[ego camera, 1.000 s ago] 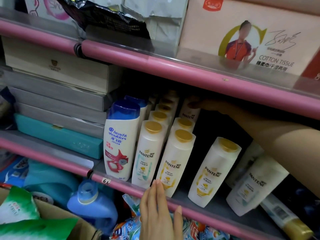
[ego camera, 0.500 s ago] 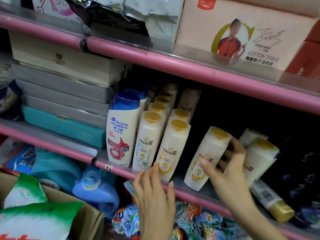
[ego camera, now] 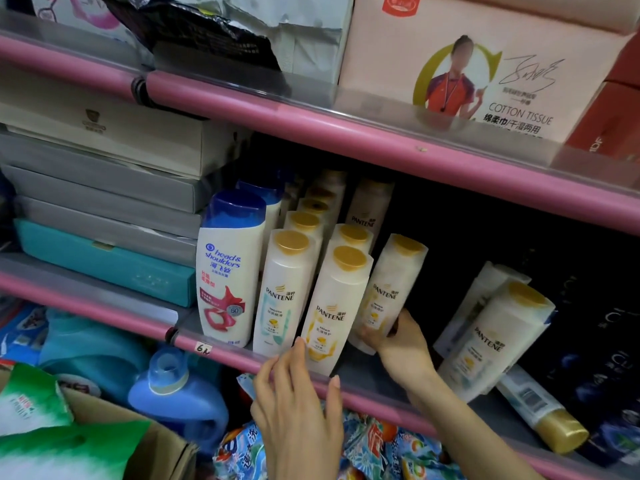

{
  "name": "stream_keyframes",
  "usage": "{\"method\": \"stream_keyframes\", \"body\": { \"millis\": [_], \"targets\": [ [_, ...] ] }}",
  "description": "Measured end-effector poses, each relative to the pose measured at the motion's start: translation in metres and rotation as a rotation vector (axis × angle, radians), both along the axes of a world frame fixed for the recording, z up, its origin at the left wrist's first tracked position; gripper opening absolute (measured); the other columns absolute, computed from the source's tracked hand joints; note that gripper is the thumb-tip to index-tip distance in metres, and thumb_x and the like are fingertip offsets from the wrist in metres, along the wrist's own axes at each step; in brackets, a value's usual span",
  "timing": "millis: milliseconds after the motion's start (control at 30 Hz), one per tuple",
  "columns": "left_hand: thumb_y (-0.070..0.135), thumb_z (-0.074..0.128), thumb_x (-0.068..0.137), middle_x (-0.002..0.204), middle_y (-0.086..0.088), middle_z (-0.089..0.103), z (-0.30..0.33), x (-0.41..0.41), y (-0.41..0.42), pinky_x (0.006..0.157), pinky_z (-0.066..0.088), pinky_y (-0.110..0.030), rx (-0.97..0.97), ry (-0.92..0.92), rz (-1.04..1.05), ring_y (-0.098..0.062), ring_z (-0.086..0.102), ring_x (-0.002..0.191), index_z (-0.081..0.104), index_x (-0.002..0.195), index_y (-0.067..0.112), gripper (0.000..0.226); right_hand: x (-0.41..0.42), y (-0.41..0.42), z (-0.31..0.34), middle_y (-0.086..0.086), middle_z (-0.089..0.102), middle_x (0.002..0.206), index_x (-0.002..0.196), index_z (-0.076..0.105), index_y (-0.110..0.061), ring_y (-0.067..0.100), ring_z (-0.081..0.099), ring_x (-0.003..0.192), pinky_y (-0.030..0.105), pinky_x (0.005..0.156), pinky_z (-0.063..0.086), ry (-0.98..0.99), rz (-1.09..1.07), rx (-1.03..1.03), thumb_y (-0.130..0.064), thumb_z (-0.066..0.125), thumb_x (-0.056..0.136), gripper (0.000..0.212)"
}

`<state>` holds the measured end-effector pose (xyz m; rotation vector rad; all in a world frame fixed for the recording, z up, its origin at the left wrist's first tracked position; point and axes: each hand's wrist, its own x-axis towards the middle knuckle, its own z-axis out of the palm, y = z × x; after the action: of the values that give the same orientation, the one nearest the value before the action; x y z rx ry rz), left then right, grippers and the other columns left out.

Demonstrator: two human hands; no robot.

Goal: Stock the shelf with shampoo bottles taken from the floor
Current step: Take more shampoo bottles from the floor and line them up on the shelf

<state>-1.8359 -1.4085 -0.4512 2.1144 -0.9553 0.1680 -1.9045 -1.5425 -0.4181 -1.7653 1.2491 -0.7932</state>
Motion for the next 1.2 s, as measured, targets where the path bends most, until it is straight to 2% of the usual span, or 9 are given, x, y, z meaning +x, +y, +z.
{"method": "stream_keyframes", "body": {
  "millis": [200,300,400,467,633,800,967,1067,1200],
  "targets": [
    [0.036,0.087,0.048,0.096,-0.007,0.071,0.004,0.004,0.002,0.058,0.053,-0.049,0.069,-0.045,0.009,-0.039,0.066,0.086,0.070,0.107,0.006,0.068,0.026,-0.018,-0.002,-0.006,0.061,0.101,0.109,0.052,-0.019,0.013,0.059,0.095,0.024,0.077,0.046,0.003,0.020,-0.029,-0.018,0.072,0.080,0.035],
    [0.048,0.074,0.050,0.094,-0.006,0.072,0.006,0.006,0.003,0.057,0.053,-0.047,0.099,-0.067,0.005,-0.037,0.068,0.083,0.072,0.103,0.008,0.067,0.035,-0.025,-0.009,-0.005,0.060,0.099,0.105,0.049,-0.022,0.008,0.059,0.091,0.018,0.073,0.045,-0.015,0.076,-0.075,-0.013,0.070,0.083,0.032],
    [0.042,0.093,0.026,0.090,-0.005,0.072,0.003,0.007,0.001,0.054,0.054,-0.047,0.142,-0.055,0.004,-0.036,0.069,0.080,0.074,0.099,0.008,0.083,0.043,-0.033,-0.013,-0.006,0.059,0.100,0.115,0.052,-0.017,0.002,0.057,0.088,0.012,0.075,0.043,-0.026,0.124,-0.093,-0.013,0.065,0.088,0.030],
    [0.040,0.094,0.018,0.089,-0.005,0.072,0.002,0.008,0.000,0.053,0.054,-0.046,0.144,-0.071,0.009,-0.035,0.070,0.080,0.074,0.098,0.009,0.088,0.048,-0.037,-0.014,-0.004,0.061,0.104,0.122,0.053,-0.013,0.009,0.059,0.097,0.020,0.082,0.045,-0.042,0.146,-0.051,-0.014,0.063,0.089,0.034],
    [0.040,0.092,0.024,0.089,-0.006,0.072,-0.001,0.010,0.000,0.055,0.053,-0.047,0.077,-0.109,0.027,-0.025,0.053,0.094,0.074,0.098,0.008,0.082,0.049,-0.039,-0.021,-0.008,0.064,0.103,0.121,0.055,-0.018,0.007,0.061,0.097,0.016,0.077,0.047,-0.099,0.159,-0.023,-0.013,0.065,0.088,0.035],
    [0.035,0.096,0.019,0.090,-0.007,0.072,-0.002,0.007,0.000,0.053,0.053,-0.047,0.093,-0.093,0.022,-0.038,0.069,0.080,0.074,0.099,0.006,0.088,0.047,-0.039,-0.024,-0.003,0.067,0.104,0.115,0.057,-0.019,0.011,0.063,0.099,0.020,0.079,0.050,-0.105,0.179,-0.017,-0.012,0.065,0.088,0.029],
    [0.037,0.081,0.046,0.093,-0.008,0.072,-0.001,0.003,0.002,0.057,0.053,-0.048,0.055,-0.092,0.012,-0.039,0.068,0.083,0.072,0.103,0.006,0.066,0.043,-0.040,-0.023,-0.004,0.065,0.106,0.118,0.055,-0.018,0.012,0.062,0.104,0.012,0.075,0.047,-0.085,0.198,-0.011,-0.012,0.066,0.087,0.034],
    [0.025,0.093,0.047,0.097,-0.012,0.070,-0.006,0.003,0.001,0.061,0.052,-0.051,0.002,-0.045,0.028,-0.042,0.065,0.086,0.070,0.106,0.004,0.067,0.040,-0.036,-0.014,0.001,0.061,0.120,0.130,0.048,-0.015,0.010,0.057,0.109,0.006,0.075,0.047,-0.030,0.250,0.032,-0.007,0.064,0.087,0.046],
    [0.038,0.059,0.075,0.110,-0.010,0.063,-0.006,-0.008,0.004,0.076,0.043,-0.044,-0.217,0.116,-0.003,-0.035,0.056,0.099,0.062,0.117,0.010,0.051,0.008,-0.005,0.003,0.003,0.057,0.129,0.139,0.040,-0.016,0.015,0.054,0.119,0.028,0.101,0.045,0.119,0.111,-0.087,-0.007,0.060,0.089,0.054]
  ]
}}
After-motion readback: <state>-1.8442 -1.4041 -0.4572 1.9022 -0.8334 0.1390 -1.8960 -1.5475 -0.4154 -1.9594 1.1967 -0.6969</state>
